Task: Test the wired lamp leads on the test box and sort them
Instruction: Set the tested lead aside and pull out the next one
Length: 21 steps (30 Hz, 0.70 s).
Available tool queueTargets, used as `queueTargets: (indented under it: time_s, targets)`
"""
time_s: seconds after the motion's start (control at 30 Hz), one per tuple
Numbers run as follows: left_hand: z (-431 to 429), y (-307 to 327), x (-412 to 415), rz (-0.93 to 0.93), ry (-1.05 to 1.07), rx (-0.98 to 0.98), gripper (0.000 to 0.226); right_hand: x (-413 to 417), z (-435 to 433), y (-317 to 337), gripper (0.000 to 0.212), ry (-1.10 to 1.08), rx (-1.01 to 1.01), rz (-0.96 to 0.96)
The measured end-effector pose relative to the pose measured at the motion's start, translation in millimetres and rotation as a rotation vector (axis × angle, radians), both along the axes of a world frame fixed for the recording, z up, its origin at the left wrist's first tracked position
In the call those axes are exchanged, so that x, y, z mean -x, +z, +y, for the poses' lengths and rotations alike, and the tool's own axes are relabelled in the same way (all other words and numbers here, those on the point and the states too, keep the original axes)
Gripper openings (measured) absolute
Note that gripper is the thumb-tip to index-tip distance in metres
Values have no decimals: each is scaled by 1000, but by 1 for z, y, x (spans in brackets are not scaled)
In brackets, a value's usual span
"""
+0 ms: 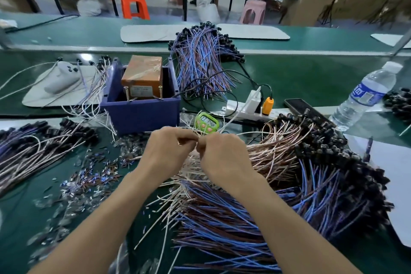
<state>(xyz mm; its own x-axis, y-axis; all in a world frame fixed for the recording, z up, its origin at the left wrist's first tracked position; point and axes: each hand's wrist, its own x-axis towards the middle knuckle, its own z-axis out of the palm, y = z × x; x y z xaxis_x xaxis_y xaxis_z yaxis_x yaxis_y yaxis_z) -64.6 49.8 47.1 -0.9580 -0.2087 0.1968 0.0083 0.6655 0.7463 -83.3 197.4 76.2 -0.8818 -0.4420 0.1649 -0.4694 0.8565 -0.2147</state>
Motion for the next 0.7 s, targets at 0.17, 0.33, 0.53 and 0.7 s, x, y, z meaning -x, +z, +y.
queueTargets:
  time_s: [0.17,0.33,0.53,0.7]
  targets:
    - [-41,2,-23,-8,109,-85,25,-8,-37,9,20,84,98,-110]
    - [-86,-2,-57,14,259,-175,26,-24,-82,10,21,145,172,-242]
    - [-136,-4,-97,69,429,-201,31,-45,-139,2,22,224,263,-406]
    - [-169,-9,-128,57,641,-35,25,-55,-189,-16,30,265,308,-464]
